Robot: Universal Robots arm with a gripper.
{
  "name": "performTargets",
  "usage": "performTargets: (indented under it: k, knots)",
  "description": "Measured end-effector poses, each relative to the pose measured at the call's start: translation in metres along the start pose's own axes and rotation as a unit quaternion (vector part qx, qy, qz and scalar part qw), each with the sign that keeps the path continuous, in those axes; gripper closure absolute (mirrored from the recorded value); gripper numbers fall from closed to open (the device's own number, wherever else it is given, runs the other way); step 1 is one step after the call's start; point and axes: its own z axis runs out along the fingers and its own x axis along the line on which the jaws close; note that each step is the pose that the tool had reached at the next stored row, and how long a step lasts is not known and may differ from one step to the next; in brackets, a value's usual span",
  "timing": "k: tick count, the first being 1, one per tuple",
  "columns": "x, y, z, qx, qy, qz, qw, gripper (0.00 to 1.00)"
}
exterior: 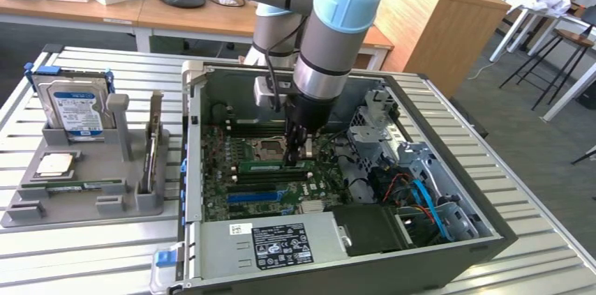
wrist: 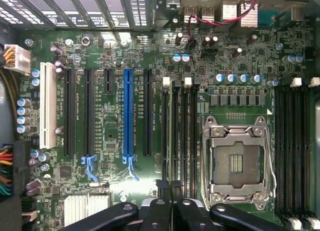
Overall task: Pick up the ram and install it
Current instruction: 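Insert the ram into the slot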
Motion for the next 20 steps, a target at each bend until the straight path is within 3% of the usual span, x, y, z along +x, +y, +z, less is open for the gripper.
performTargets:
  k: [20]
  knots:
    - [0.0003,-0.0003,0.0073,-0.0001,0.0001,0.000,1.0000,0.88]
